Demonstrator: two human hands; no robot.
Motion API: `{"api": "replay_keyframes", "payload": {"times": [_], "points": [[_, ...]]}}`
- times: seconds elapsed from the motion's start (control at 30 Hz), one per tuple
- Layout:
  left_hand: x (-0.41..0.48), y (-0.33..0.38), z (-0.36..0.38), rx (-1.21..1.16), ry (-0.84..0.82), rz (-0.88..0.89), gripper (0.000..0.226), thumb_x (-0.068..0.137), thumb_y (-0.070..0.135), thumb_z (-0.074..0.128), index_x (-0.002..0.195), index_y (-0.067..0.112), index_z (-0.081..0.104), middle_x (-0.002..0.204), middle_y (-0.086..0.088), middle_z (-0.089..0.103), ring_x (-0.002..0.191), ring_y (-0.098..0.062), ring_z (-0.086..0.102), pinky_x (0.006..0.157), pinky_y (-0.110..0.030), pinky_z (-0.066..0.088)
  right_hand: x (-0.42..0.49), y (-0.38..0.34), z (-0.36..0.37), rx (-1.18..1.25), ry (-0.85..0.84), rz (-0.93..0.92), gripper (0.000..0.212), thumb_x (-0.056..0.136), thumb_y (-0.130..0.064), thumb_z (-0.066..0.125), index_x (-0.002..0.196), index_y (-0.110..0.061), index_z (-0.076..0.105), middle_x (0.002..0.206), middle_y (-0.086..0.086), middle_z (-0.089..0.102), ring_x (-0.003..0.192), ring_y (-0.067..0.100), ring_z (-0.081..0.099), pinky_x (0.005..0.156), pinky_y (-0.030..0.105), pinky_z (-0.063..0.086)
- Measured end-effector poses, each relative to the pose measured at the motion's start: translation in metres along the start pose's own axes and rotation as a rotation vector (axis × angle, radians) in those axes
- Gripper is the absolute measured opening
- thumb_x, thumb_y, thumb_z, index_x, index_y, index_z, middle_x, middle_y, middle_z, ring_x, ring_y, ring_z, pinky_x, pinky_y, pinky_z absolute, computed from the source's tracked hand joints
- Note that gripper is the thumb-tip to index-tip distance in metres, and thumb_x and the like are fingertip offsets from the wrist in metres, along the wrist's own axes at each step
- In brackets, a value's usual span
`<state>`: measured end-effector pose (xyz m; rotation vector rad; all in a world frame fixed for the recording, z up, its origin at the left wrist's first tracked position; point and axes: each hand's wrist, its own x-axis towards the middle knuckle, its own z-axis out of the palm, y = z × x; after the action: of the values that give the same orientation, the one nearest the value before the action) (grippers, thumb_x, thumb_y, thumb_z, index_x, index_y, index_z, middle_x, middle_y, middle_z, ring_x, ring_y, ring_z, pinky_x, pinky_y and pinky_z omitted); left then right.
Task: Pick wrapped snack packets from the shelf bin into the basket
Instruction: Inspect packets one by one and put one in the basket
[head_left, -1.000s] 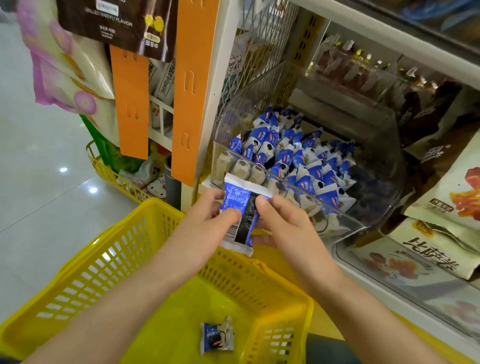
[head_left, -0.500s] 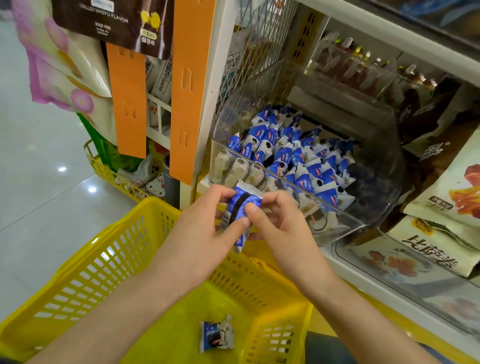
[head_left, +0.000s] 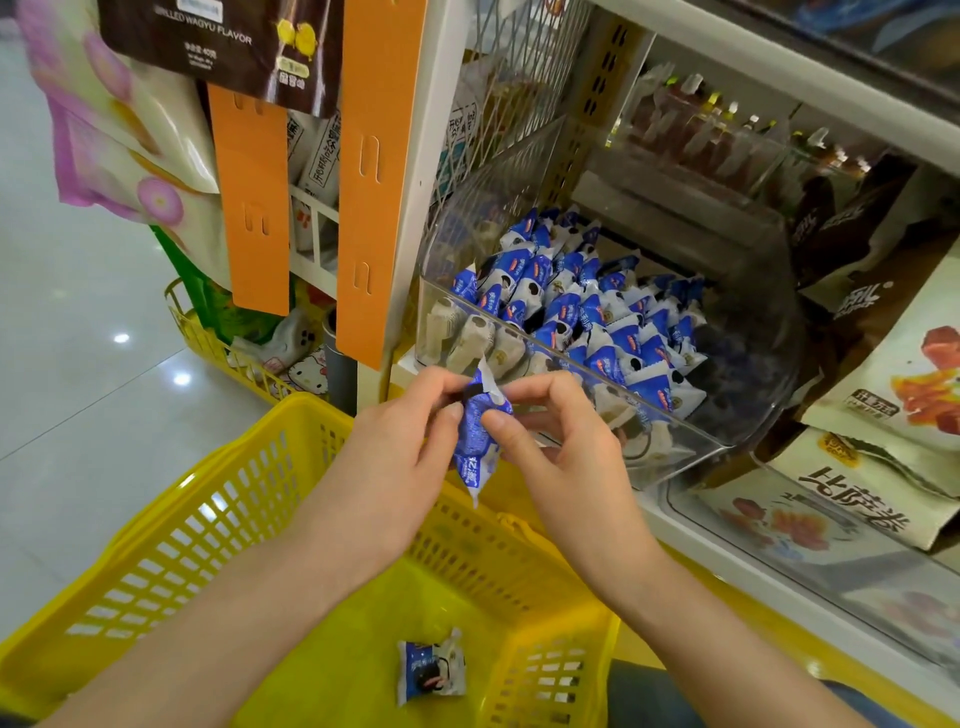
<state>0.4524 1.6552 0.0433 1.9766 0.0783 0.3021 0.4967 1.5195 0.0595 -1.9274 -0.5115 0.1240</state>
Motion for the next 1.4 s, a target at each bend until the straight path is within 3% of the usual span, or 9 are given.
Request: {"api": "replay_keyframes", "payload": {"times": [0.13, 0.3, 0.53, 0.63, 0.7, 0.73, 0.9, 1.17, 1.4], "points": [[-0.002, -0.002, 0.002, 0.121, 0.09, 0.054, 0.02, 0.096, 0.016, 0.043, 0.107, 0.022, 0.058, 0.066, 0.015, 0.056, 0.067, 0.007, 0.057, 0.053, -0.008, 0.041, 0.0, -0.001, 0.003, 0.026, -0.114, 0.071, 0.034, 0.079, -0.03, 0.068, 0.107, -0.036, 0.05, 0.105, -0.026, 0.059, 0.092, -0.007, 0.062, 0.072, 0.014, 0.052], [0.001, -0.001, -0.001, 0.107, 0.086, 0.023, 0.02, 0.095, 0.02, 0.044, 0.102, 0.03, 0.06, 0.071, 0.016, 0.061, 0.07, 0.005, 0.06, 0.055, -0.009, 0.044, 0.002, -0.004, 0.003, 0.058, -0.147, 0.105, 0.042, 0.082, -0.023, 0.067, 0.12, -0.026, 0.049, 0.115, -0.015, 0.061, 0.096, -0.001, 0.063, 0.083, 0.023, 0.054], [0.008, 0.004, -0.004, -0.173, -0.001, -0.103, 0.028, 0.095, 0.021, 0.045, 0.09, 0.042, 0.061, 0.08, 0.014, 0.069, 0.072, -0.003, 0.067, 0.057, -0.02, 0.054, 0.006, -0.004, -0.004, 0.068, -0.16, 0.123, 0.048, 0.082, -0.029, 0.064, 0.125, -0.026, 0.043, 0.114, -0.013, 0.062, 0.099, 0.0, 0.061, 0.09, 0.029, 0.052], [0.008, 0.011, -0.001, -0.454, -0.112, -0.246, 0.03, 0.091, 0.027, 0.05, 0.08, 0.048, 0.068, 0.078, 0.021, 0.07, 0.074, 0.004, 0.066, 0.056, -0.014, 0.05, 0.007, -0.002, -0.004, 0.028, -0.069, 0.127, 0.057, 0.073, -0.036, 0.071, 0.121, -0.031, 0.042, 0.11, -0.016, 0.057, 0.092, -0.001, 0.058, 0.084, 0.023, 0.052], [0.005, 0.015, 0.001, -0.572, -0.272, -0.34, 0.018, 0.079, 0.046, 0.056, 0.094, 0.045, 0.065, 0.087, 0.021, 0.071, 0.081, 0.005, 0.066, 0.061, -0.015, 0.051, 0.007, -0.002, -0.005, -0.006, -0.051, 0.127, 0.063, 0.068, -0.036, 0.074, 0.12, -0.031, 0.04, 0.107, -0.017, 0.055, 0.089, -0.005, 0.056, 0.076, 0.015, 0.051], [0.004, 0.014, 0.003, -0.585, -0.326, -0.356, 0.029, 0.075, 0.051, 0.06, 0.103, 0.041, 0.062, 0.093, 0.018, 0.071, 0.086, 0.002, 0.066, 0.068, -0.019, 0.053, 0.007, -0.002, -0.005, -0.034, -0.061, 0.119, 0.065, 0.067, -0.033, 0.074, 0.122, -0.031, 0.04, 0.107, -0.017, 0.054, 0.089, -0.007, 0.055, 0.075, 0.013, 0.05], [0.007, 0.017, 0.005, -0.551, -0.155, -0.408, 0.026, 0.086, 0.018, 0.06, 0.109, 0.03, 0.059, 0.098, 0.007, 0.072, 0.091, -0.009, 0.068, 0.087, -0.037, 0.053, 0.011, -0.009, -0.01, -0.127, -0.15, 0.074, 0.077, 0.063, -0.023, 0.08, 0.129, -0.027, 0.04, 0.11, -0.017, 0.053, 0.087, -0.008, 0.054, 0.071, 0.011, 0.048], [0.017, 0.022, -0.009, -0.586, -0.098, -0.365, 0.024, 0.088, 0.021, 0.058, 0.112, 0.022, 0.059, 0.094, 0.008, 0.072, 0.072, 0.004, 0.066, 0.052, -0.011, 0.048, 0.024, -0.024, -0.032, 0.281, -0.067, 0.107, 0.012, 0.085, -0.005, 0.058, 0.094, -0.013, 0.061, 0.069, -0.001, 0.065, 0.054, 0.007, 0.061, 0.051, 0.017, 0.051], [0.024, 0.02, -0.014, -0.542, -0.062, -0.356, 0.019, 0.085, 0.032, 0.057, 0.103, 0.026, 0.058, 0.097, 0.009, 0.069, 0.066, 0.013, 0.06, 0.048, -0.004, 0.04, 0.076, -0.018, -0.056, -0.084, 0.207, -0.029, 0.015, 0.092, -0.014, 0.054, 0.087, -0.027, 0.059, 0.082, -0.003, 0.068, 0.075, 0.007, 0.065, 0.062, 0.015, 0.052]]}}
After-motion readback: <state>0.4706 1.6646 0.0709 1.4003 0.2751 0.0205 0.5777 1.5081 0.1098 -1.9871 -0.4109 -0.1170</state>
